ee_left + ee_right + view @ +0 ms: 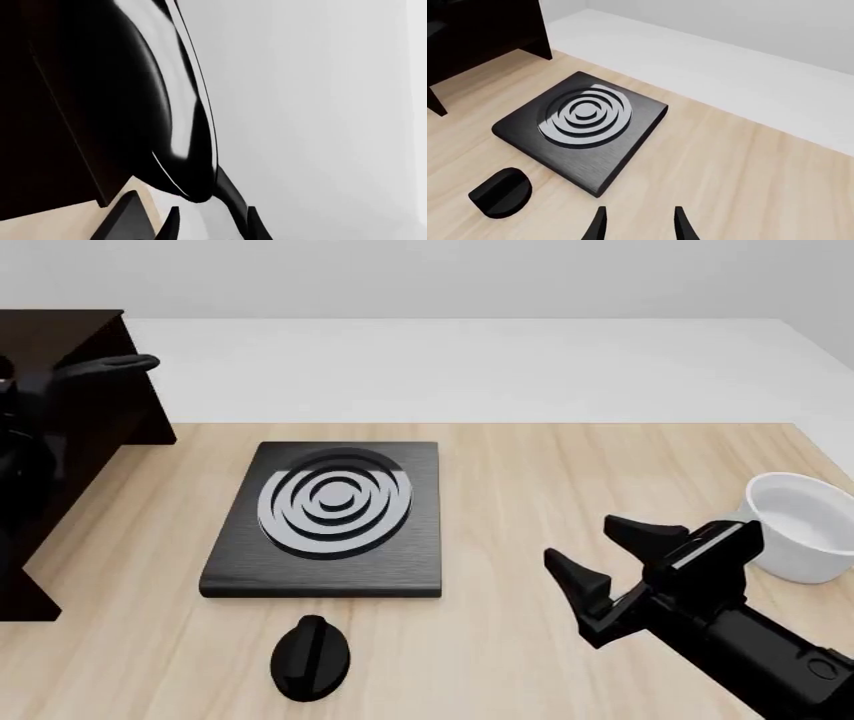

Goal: Put the frying pan on the cabinet shelf.

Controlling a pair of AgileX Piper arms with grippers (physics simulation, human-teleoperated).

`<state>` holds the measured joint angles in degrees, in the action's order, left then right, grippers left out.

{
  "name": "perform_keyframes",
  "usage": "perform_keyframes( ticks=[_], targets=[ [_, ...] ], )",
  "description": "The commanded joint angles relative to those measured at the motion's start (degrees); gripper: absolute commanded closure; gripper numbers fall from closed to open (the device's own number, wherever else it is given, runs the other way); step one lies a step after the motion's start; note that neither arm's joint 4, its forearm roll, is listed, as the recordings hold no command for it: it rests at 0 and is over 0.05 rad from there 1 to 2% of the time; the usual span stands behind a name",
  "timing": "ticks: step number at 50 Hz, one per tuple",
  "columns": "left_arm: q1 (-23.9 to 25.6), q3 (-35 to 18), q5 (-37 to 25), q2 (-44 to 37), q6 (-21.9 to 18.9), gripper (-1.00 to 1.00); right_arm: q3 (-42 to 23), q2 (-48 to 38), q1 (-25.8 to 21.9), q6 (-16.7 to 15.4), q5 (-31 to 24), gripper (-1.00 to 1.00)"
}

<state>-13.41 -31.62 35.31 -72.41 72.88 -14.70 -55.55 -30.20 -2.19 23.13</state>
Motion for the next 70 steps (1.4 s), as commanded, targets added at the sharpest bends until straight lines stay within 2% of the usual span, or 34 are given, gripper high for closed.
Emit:
perform_keyframes(
  ticks=[1, 12, 14, 17, 19, 24, 27, 30, 33, 42, 43, 44, 45, 47, 50, 54, 56, 59, 61, 64, 66, 70],
  targets=[
    [0.9, 4.1, 1.3, 3.4, 0.2, -1.0, -0.1, -0.2, 0.0, 0.0, -0.1, -1.0],
    [2.7, 8.8, -0.2, 10.1, -0.5, -1.0, -0.1, -0.2, 0.1, -0.1, -0.1, -1.0],
    [2.7, 8.0, -4.0, 12.7, -3.2, -1.0, 0.0, -0.1, 0.1, -0.1, -0.1, -1.0],
    [3.8, 9.8, -4.9, 15.4, -2.7, -1.0, -0.1, -0.2, 0.2, 0.0, -0.1, -1.0],
    [4.3, 9.2, -8.1, 17.8, -5.4, -1.0, -0.1, -0.2, 0.1, 0.0, -0.1, -1.0],
    [4.5, 10.3, -8.7, 19.2, -6.1, -1.0, -0.1, -0.2, 0.0, 0.0, -0.1, -1.0],
    [4.6, 9.1, -12.1, 20.1, -10.2, -1.0, -0.1, -0.2, 0.1, 0.0, -0.1, -1.0],
    [5.4, 9.3, -13.9, 21.2, -11.8, -1.0, 0.0, -0.1, 0.2, -0.1, -0.1, -1.0],
    [6.1, 7.7, -19.0, 23.5, -16.0, -1.0, 0.0, -0.1, 0.2, -0.1, -0.1, -1.0],
    [6.9, 6.6, -24.8, 27.4, -20.4, -1.0, 0.0, -0.1, 0.2, -0.3, -0.1, -1.0],
    [6.8, 6.0, -25.9, 27.7, -21.6, -1.0, 1.1, -1.7, 0.2, -0.6, 2.3, -1.0],
    [6.8, 5.5, -27.1, 28.0, -23.2, -1.0, 3.1, -4.3, 0.2, -0.6, 6.9, -1.0],
    [7.2, 5.5, -27.9, 28.9, -24.3, -1.0, 1.9, -2.6, 0.2, -0.9, 4.2, -1.0],
    [8.1, 6.8, -27.8, 30.5, -22.9, -1.0, 0.0, -0.2, 0.2, -1.0, -0.2, -1.0],
    [7.2, 6.8, -27.3, 29.7, -24.1, -1.0, -1.1, 1.4, 0.0, -1.0, -2.8, -1.0],
    [6.7, 5.4, -29.1, 30.0, -27.5, -1.0, -1.2, 1.2, -0.1, -0.6, -2.7, -1.0],
    [6.7, 3.8, -31.1, 30.0, -31.6, -1.0, -1.1, 1.5, 0.0, -0.5, -2.7, -1.0],
    [6.7, 5.4, -29.4, 30.2, -28.8, -1.0, -0.9, 1.4, 0.1, -0.7, -2.5, -1.0],
    [6.6, 3.7, -31.6, 30.5, -33.2, -1.0, -0.9, 1.6, 0.1, -0.6, -2.6, -1.0],
    [6.5, 3.5, -32.0, 30.9, -34.6, -1.0, -0.8, 1.6, 0.1, -0.5, -2.4, -1.0],
    [6.1, 2.4, -33.5, 31.2, -38.5, -1.0, -0.7, 1.7, 0.1, -0.5, -2.3, -1.0],
    [6.7, 2.5, -35.3, 33.4, -41.1, -1.0, -0.6, 2.0, 0.2, -0.6, -2.4, -1.0]
  ],
)
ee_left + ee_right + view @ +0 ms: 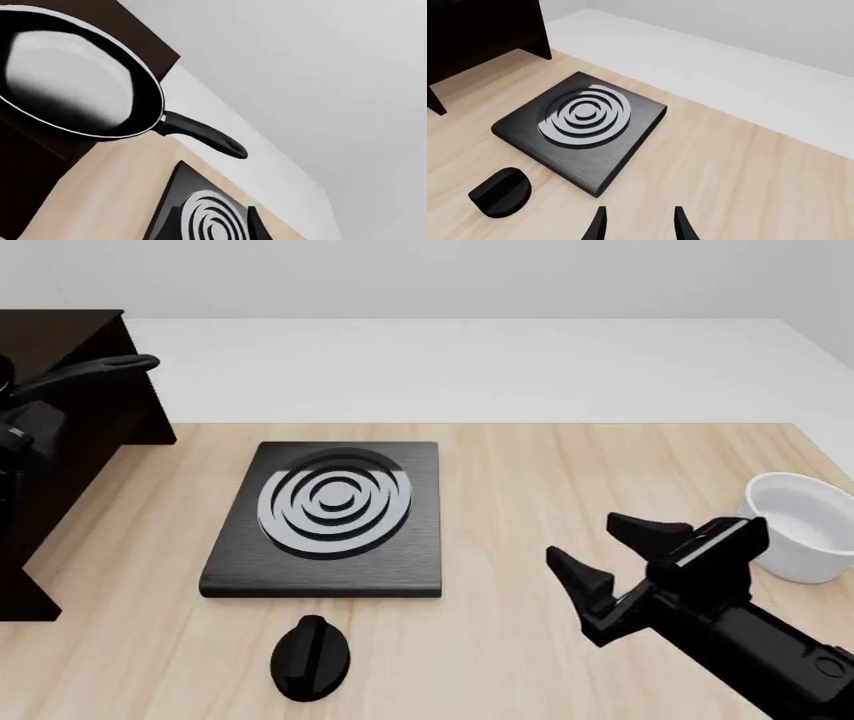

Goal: Put the frying pan on the cabinet shelf.

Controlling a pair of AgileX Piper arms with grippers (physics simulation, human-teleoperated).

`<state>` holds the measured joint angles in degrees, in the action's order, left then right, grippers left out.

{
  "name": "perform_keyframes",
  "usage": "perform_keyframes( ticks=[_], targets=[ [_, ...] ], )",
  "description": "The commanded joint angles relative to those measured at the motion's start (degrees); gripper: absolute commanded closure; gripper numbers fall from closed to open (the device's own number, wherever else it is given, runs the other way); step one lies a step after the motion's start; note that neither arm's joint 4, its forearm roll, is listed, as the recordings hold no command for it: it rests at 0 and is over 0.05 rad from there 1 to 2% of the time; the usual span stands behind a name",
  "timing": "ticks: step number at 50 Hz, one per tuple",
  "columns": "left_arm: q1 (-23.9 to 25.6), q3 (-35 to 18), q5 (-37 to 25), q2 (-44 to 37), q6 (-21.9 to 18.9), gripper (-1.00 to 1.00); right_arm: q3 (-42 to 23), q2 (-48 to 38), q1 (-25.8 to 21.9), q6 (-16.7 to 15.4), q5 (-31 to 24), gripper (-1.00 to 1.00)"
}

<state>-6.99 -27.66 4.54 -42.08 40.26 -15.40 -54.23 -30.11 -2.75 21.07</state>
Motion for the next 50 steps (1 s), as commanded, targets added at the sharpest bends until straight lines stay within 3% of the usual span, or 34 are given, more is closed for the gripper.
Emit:
perform_keyframes(
  ticks=[1, 2, 4, 10, 16, 21, 24, 29, 50],
  targets=[
    [0.3, -1.0, -4.3, 3.6, -8.1, -1.0, 0.1, 0.7, 0.1, -0.1, -0.3, -1.0],
    [0.4, -0.8, -4.4, 3.8, -8.2, -1.0, 0.1, 0.7, 0.2, -0.3, -0.3, -1.0],
    [0.3, -1.7, -5.5, 4.4, -12.6, -1.0, 0.3, 0.5, 0.3, -1.1, -0.1, -1.0],
    [0.1, -1.7, -6.7, 6.4, -17.1, -1.0, 0.3, 1.3, 0.4, -1.0, -0.7, -1.0],
    [1.5, 2.0, -6.8, 10.8, -15.6, -1.0, 0.4, 2.0, 0.7, -1.1, -0.9, -1.0],
    [1.7, 4.6, -6.6, 13.4, -17.3, -1.0, 0.5, 2.6, 0.8, -1.0, -1.3, -1.0],
    [-1.4, 3.8, -5.6, 14.6, -19.9, -1.0, 0.7, 2.6, 0.9, -1.1, -1.0, -1.0],
    [0.7, 3.1, -11.2, 20.0, -22.1, -1.0, 0.9, 2.7, 1.2, -1.0, -1.0, -1.0],
    [1.5, 5.2, -19.4, 28.9, -22.7, -1.0, 1.1, 3.0, 1.7, -0.5, -0.7, -1.0]
  ],
)
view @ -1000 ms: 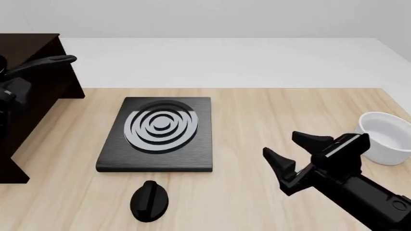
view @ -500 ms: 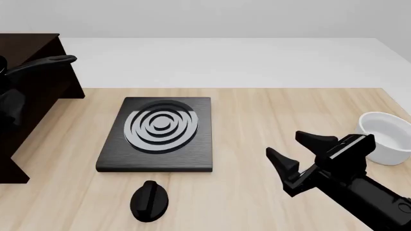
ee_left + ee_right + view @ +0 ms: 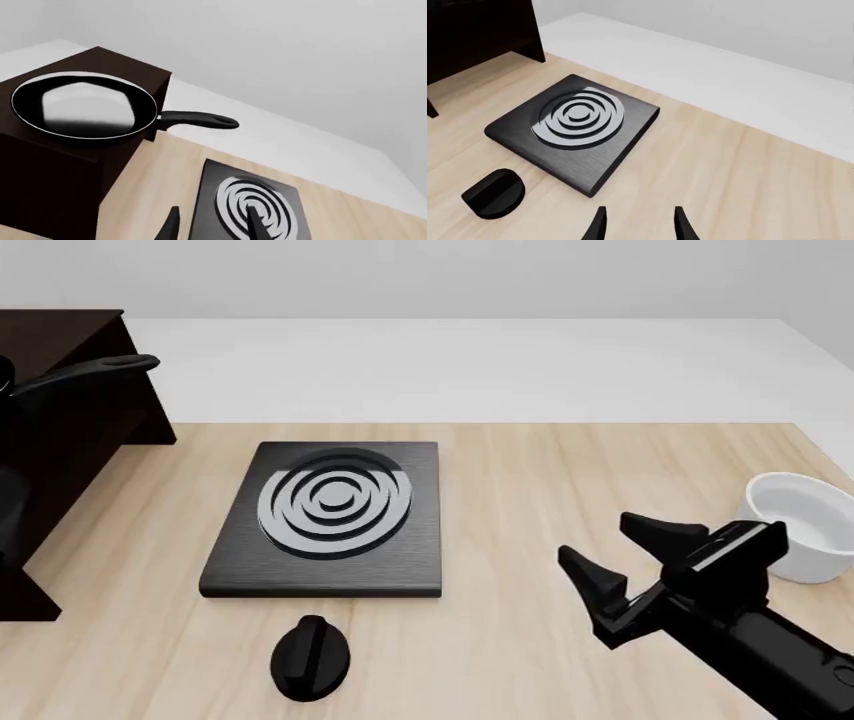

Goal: Put the frying pan on the cabinet shelf.

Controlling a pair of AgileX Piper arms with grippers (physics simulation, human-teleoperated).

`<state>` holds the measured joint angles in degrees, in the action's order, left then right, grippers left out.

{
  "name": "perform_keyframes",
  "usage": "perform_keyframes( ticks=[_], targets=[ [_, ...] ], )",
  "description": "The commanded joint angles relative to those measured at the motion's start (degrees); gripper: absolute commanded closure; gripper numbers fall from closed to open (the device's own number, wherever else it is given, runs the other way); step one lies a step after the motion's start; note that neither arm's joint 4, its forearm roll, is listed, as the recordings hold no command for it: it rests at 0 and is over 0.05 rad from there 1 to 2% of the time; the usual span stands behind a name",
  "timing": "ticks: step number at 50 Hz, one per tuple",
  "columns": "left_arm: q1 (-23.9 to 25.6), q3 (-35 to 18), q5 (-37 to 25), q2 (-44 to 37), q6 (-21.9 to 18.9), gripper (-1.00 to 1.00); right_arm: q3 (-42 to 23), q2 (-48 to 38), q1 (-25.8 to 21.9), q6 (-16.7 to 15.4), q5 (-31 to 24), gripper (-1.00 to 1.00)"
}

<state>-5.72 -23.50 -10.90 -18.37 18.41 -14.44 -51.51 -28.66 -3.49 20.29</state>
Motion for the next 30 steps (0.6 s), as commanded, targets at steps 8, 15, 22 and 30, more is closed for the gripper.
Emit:
perform_keyframes(
  ticks=[8, 15, 22, 30],
  targets=[
    [0.1, 0.2, -11.1, 11.8, -0.1, -1.0, 0.3, 0.3, 0.5, 0.2, 0.3, -1.0],
    [-1.2, 0.0, -14.8, 14.7, 0.4, -1.0, 0.2, 1.5, 0.9, -0.6, -0.5, -1.0],
    [0.3, -0.6, -19.6, 18.2, -0.5, -1.0, 0.4, 0.9, 0.6, -0.9, 0.2, -1.0],
    [-1.2, 0.8, -18.2, 18.2, -0.7, -1.0, -0.2, 5.2, 1.8, -1.4, -3.5, -1.0]
  ],
)
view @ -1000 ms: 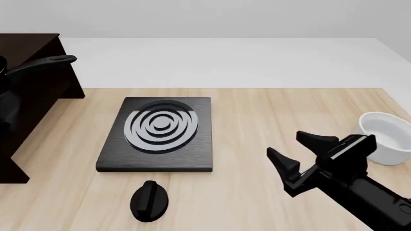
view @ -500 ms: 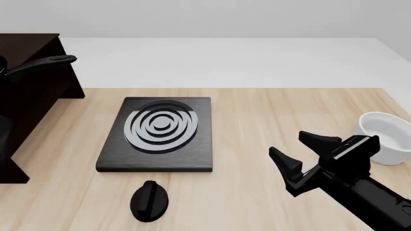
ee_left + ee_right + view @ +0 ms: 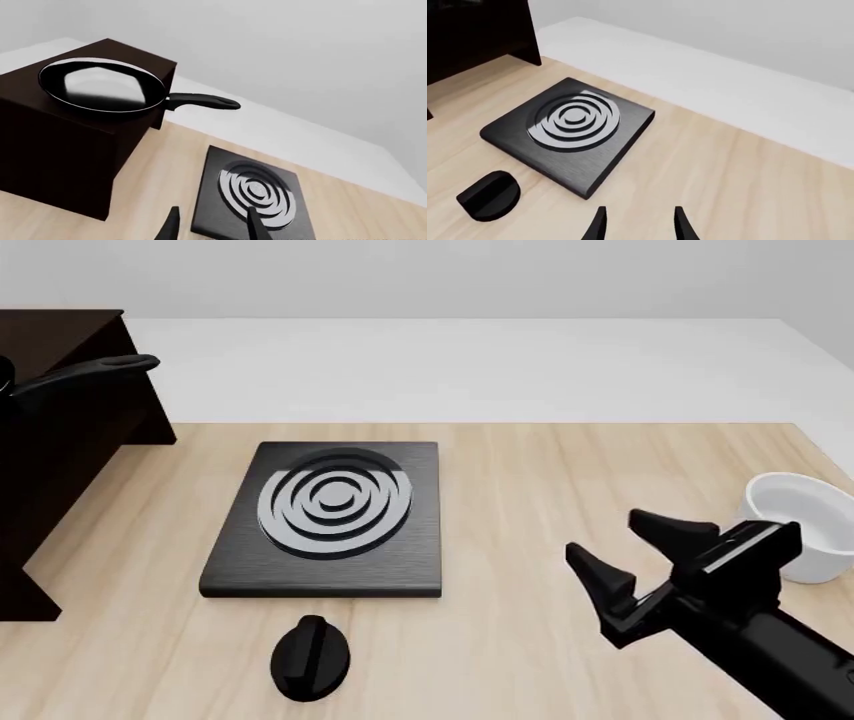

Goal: Put the frying pan on the cabinet shelf.

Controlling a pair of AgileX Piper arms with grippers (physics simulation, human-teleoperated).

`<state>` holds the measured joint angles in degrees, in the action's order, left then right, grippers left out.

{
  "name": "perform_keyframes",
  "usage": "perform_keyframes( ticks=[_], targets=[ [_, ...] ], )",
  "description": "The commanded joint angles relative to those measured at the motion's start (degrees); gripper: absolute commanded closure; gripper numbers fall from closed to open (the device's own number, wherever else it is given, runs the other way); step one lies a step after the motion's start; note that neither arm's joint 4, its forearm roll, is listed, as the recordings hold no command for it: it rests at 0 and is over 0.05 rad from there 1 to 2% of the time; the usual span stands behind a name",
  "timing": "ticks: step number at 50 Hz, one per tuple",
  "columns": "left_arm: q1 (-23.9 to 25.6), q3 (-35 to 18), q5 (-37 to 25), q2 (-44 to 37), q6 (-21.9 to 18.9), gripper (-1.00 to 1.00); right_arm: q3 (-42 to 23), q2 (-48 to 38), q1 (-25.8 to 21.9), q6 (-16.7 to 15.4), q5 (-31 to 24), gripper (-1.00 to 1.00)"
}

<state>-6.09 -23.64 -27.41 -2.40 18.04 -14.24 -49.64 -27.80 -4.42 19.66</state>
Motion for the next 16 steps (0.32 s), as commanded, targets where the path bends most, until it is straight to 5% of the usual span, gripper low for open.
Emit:
perform_keyframes(
  ticks=[1, 8, 16],
  targets=[
    [-0.8, 1.3, -1.2, 2.3, -0.1, -1.0, -0.5, 3.8, 1.1, -0.6, -3.3, -1.0],
    [0.0, 3.0, 0.4, 2.4, 0.3, -1.0, -0.5, 10.0, 3.1, -0.6, -8.6, -1.0],
    [0.3, 2.2, 0.2, 2.4, 0.6, -1.0, -1.0, 24.8, 6.3, -1.3, -23.0, -1.0]
  ],
)
